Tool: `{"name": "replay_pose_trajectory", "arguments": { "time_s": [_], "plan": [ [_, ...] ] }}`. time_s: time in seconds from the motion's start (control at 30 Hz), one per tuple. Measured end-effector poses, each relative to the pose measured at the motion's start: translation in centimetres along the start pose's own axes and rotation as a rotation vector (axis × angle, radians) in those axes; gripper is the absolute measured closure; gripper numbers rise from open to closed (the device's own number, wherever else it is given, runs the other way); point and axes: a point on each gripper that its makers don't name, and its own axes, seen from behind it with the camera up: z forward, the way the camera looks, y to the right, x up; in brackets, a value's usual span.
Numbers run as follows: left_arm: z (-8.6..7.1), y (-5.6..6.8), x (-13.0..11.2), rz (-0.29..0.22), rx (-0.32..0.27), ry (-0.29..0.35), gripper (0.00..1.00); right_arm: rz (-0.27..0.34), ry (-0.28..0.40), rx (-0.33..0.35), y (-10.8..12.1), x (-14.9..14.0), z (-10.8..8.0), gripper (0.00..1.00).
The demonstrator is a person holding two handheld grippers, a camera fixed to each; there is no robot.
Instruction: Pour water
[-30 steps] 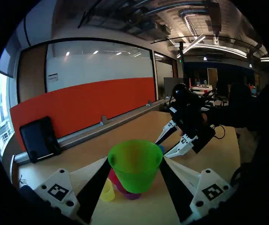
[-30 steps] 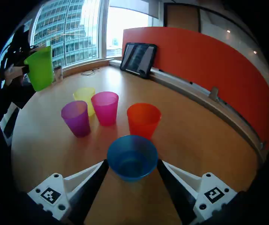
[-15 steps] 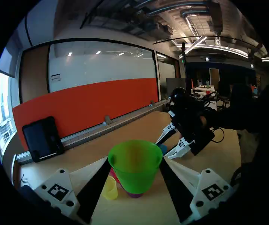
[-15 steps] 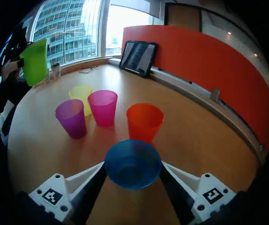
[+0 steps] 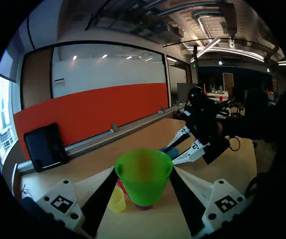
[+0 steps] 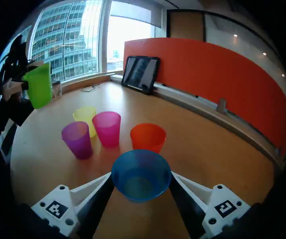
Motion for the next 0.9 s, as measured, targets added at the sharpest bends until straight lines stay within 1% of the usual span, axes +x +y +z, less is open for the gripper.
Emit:
{"name": "replay_pose_trajectory", "arguments": {
  "time_s": [0.3, 0.67, 0.9],
  "plan": [
    [0.2, -0.3, -0.2, -0.012, 0.001, 0.005, 0.12, 0.027, 0.107, 0.003, -0.4, 3.8, -3.0, 0.08],
    [0.4, -0.4, -0.7, -0.020, -0.001, 0.013, 0.12, 0.000, 0.263, 0.004, -1.5, 9.6, -6.4, 0.08],
    [0.5, -0.4, -0.1, -0.036, -0.005, 0.039, 0.12, -0.015, 0.368, 0.004, -2.1, 13.4, -8.5, 0.08]
  ]
}}
